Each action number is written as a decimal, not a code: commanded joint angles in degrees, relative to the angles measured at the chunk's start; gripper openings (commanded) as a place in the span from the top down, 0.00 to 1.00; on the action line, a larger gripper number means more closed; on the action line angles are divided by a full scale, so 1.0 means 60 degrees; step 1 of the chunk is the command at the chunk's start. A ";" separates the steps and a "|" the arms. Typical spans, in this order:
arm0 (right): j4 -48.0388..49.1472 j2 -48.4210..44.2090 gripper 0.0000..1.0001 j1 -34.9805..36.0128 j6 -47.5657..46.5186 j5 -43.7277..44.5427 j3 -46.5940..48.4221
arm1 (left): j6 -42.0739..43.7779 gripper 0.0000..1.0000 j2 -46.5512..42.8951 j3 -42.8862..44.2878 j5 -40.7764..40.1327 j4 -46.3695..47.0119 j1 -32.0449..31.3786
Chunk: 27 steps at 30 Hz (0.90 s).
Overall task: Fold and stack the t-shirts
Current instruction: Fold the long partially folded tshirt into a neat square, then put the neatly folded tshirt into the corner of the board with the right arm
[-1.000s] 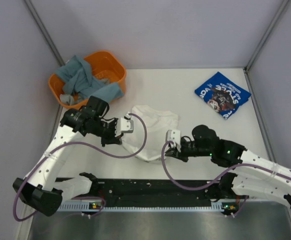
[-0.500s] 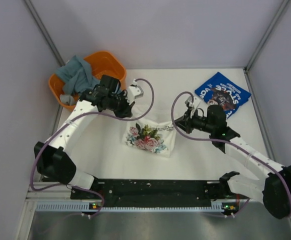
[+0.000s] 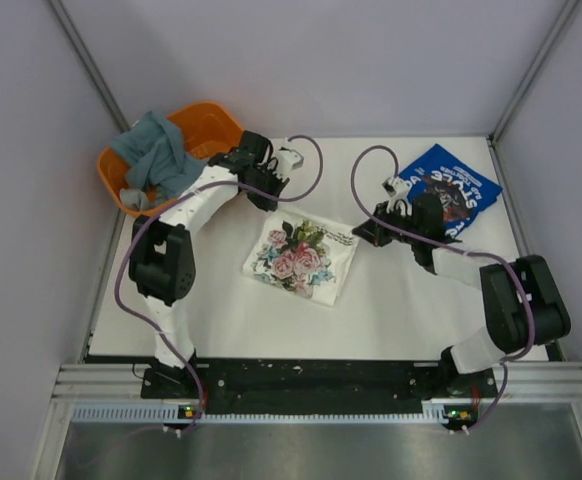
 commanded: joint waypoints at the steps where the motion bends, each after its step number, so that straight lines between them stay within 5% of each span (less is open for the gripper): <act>1: 0.0663 0.0724 1.00 -0.0165 0.0643 0.0460 0.0829 | -0.0309 1.00 0.0716 0.1059 -0.1300 -0.0160 0.0114; 10: -0.0271 0.2656 1.00 -0.0224 0.1215 0.1119 0.2233 | -0.0382 1.00 0.1991 0.1908 -0.2590 -0.0102 0.0158; 17: -0.3639 0.4269 0.64 -0.0268 0.1362 0.1999 0.5119 | -0.0484 0.73 0.2987 0.3284 -0.3701 -0.0307 0.0246; 21: -0.4270 0.3672 0.51 -0.0268 0.1303 0.2379 0.5079 | -0.0894 0.65 0.3048 0.4501 -0.3836 -0.0584 0.0641; 27: -0.4697 0.2192 0.32 -0.0020 0.1435 0.2307 0.3498 | -0.0880 0.62 0.1102 0.2149 -0.2522 -0.0161 0.0598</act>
